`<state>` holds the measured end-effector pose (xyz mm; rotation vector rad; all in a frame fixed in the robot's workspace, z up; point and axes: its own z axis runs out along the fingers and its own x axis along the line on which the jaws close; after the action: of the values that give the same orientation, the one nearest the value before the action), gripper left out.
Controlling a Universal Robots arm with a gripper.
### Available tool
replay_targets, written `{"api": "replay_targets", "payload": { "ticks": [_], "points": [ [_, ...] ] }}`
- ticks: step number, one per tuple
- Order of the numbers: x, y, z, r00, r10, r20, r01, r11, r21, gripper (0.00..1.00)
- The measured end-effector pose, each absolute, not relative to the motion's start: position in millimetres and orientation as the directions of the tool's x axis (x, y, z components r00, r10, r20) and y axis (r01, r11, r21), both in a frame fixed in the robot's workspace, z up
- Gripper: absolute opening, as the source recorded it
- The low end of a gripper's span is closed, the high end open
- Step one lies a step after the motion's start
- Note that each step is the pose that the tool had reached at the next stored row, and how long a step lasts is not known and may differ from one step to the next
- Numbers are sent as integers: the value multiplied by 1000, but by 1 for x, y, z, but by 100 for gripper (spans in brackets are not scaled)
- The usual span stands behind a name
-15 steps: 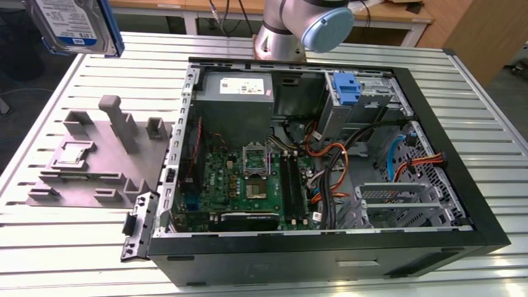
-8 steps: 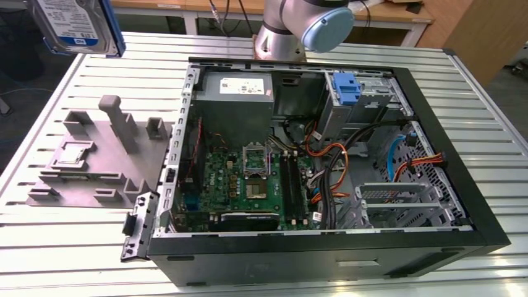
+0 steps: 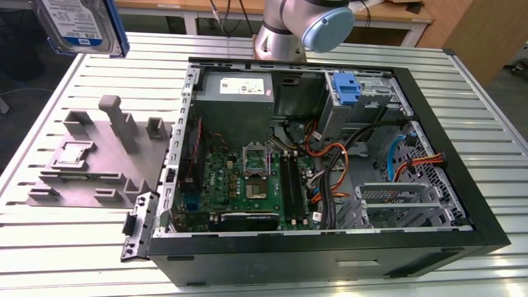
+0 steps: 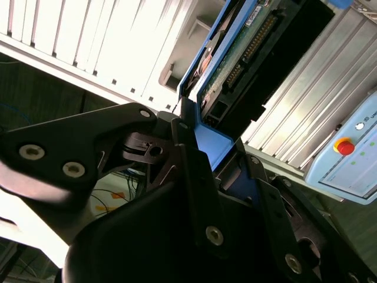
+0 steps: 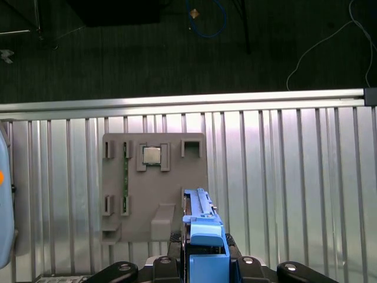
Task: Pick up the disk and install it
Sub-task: 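Pick up the disk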
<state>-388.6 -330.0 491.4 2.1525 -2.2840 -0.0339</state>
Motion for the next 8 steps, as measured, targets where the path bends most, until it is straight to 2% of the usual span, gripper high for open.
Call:
{"api": "replay_targets", "payload": {
  "ticks": [8],
  "points": [
    [-385,-330,491,-59,-998,-13,-998,59,18,36]
  ]
}}
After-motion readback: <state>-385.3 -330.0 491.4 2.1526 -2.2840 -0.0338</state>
